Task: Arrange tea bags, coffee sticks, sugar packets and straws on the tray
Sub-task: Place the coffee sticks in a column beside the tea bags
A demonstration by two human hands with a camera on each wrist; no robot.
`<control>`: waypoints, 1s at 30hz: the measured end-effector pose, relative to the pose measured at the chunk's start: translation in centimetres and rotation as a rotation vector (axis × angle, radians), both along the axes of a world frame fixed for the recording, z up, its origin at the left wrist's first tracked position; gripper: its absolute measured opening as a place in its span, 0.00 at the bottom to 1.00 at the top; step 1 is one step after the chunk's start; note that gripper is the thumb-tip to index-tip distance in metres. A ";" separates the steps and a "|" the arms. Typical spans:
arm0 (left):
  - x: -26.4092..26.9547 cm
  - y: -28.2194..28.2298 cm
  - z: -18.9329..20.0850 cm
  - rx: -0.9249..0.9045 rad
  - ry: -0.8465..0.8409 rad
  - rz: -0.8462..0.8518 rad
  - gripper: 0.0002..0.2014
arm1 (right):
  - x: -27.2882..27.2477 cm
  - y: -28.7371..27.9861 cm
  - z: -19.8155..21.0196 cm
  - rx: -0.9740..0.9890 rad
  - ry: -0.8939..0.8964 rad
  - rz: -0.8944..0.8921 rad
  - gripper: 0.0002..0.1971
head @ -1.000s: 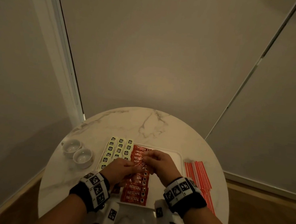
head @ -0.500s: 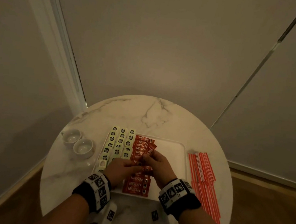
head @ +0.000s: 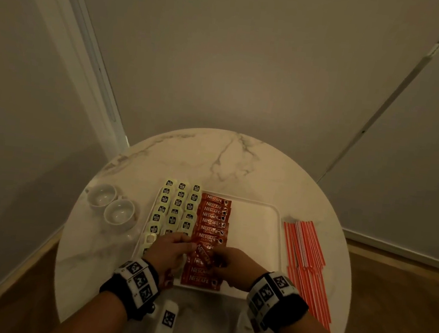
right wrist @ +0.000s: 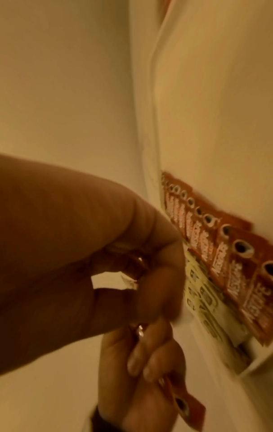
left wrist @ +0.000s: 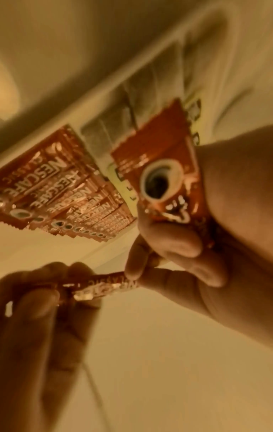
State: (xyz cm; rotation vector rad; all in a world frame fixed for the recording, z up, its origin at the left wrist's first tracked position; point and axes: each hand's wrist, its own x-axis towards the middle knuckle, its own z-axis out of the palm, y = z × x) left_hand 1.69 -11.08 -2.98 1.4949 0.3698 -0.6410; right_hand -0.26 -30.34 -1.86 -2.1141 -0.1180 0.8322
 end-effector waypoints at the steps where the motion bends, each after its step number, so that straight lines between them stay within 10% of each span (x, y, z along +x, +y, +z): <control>1: -0.1 0.0 -0.2 -0.007 0.037 0.032 0.06 | 0.0 -0.3 -0.5 0.022 -0.011 -0.053 0.11; 8: 0.3 0.3 -0.6 0.177 0.043 -0.064 0.08 | 0.0 -1.3 -3.1 0.189 0.010 -0.595 0.09; 30: 0.4 1.9 0.5 0.100 0.038 0.012 0.08 | 0.3 -0.3 -6.6 -0.129 -0.120 -0.529 0.06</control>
